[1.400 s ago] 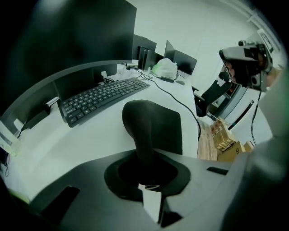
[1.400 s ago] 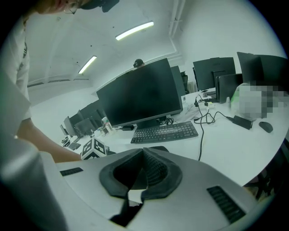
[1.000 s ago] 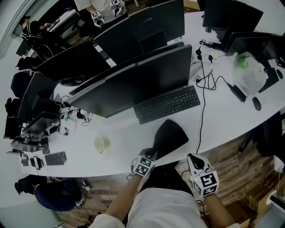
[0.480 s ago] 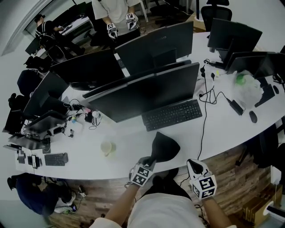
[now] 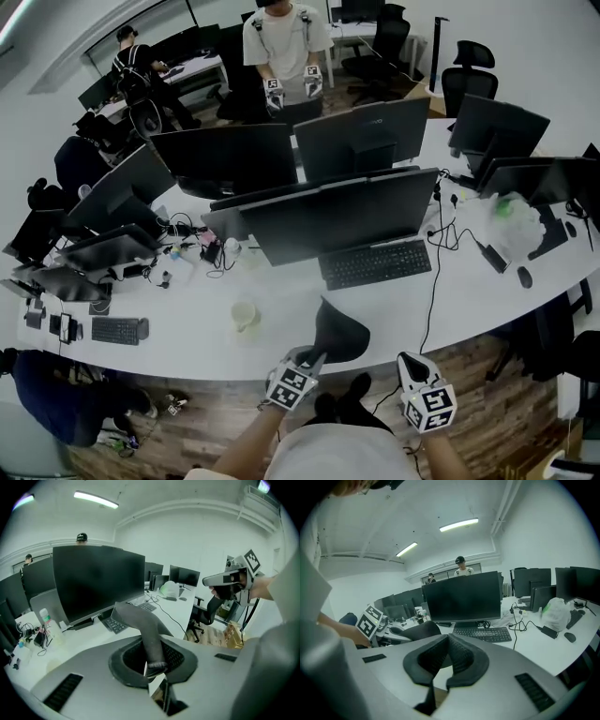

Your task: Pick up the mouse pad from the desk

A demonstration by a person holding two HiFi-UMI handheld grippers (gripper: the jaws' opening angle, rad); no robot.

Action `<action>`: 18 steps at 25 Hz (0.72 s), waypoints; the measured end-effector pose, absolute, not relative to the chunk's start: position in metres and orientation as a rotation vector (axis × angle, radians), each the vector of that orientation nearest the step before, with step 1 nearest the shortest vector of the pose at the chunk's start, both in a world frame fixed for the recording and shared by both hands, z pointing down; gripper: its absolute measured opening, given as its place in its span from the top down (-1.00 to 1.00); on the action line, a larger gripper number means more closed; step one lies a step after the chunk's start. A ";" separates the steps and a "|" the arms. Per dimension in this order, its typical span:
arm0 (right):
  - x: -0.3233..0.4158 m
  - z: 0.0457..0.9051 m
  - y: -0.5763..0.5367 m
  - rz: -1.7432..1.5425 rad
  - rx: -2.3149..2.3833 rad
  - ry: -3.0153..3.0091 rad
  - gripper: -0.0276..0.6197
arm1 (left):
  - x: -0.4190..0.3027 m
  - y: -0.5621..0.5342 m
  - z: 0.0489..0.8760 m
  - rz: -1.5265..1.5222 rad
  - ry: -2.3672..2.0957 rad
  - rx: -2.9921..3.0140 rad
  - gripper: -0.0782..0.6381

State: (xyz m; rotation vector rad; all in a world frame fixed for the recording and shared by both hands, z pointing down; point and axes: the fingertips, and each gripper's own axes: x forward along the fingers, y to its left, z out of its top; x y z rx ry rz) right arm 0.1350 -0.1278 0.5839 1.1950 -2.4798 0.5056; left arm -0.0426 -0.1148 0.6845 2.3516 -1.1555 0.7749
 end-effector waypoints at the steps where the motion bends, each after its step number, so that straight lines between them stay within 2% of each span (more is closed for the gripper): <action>1: 0.132 0.580 -0.123 0.498 1.196 -2.483 0.88 | -0.047 -0.110 0.677 0.759 -1.163 2.358 0.66; 18: 0.097 0.524 -0.050 0.374 1.282 -2.535 0.88 | -0.103 -0.050 0.582 0.533 -1.280 2.478 0.66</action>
